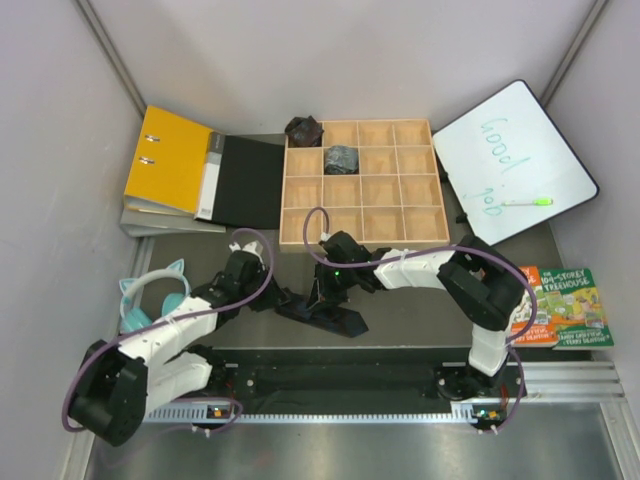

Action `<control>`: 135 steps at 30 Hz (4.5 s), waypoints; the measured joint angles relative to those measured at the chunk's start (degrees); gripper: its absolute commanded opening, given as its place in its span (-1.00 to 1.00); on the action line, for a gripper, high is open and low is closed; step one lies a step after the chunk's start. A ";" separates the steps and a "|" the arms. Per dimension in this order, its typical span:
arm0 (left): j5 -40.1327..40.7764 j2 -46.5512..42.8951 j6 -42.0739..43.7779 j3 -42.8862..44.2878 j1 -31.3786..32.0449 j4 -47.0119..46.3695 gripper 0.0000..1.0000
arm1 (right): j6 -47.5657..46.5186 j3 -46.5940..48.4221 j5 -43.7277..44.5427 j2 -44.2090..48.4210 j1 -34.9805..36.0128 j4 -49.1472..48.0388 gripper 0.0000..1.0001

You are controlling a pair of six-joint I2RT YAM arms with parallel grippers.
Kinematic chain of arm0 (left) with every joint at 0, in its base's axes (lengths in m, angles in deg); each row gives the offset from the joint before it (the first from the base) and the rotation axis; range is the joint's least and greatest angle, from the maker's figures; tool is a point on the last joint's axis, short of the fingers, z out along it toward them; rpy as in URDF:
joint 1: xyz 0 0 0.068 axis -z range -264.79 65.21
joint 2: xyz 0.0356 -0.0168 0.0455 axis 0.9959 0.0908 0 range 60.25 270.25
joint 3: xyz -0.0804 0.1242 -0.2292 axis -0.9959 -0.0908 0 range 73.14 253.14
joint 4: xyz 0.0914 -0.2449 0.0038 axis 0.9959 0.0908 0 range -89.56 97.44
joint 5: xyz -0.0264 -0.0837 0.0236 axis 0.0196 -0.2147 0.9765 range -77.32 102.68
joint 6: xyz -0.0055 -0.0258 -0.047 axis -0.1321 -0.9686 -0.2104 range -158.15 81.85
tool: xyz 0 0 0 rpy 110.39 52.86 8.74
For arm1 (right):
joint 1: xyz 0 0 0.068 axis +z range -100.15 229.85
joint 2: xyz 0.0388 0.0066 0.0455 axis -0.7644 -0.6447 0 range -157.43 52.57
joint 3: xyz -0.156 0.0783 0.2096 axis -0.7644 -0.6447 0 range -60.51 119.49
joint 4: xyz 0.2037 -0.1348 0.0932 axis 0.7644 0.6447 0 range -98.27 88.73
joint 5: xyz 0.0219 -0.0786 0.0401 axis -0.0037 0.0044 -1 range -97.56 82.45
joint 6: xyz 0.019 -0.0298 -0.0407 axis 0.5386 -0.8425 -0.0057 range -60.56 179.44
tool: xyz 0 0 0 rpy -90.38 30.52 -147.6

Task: Roll the ties
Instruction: Roll the tie at the center of the board.

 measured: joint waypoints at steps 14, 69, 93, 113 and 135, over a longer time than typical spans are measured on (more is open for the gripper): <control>5.22 -3.32 0.72 7.10 2.84 14.29 -0.84 | 0.00 0.13 0.46 -0.24 0.00 1.92 -0.65; 66.60 51.36 -19.43 44.46 54.53 58.29 -0.75 | -5.20 -18.86 7.02 27.82 -18.18 14.88 -0.60; 57.59 51.08 -4.02 46.66 54.82 46.01 0.68 | -5.60 -18.86 7.08 28.89 -18.38 16.87 -0.60; 46.29 21.81 -9.35 45.94 49.79 43.32 -0.10 | -5.18 -15.23 4.63 29.33 -17.20 17.92 -0.56; 34.71 2.78 -33.31 14.69 45.05 41.18 -0.96 | -11.23 20.83 7.54 -2.34 -6.56 28.68 -0.34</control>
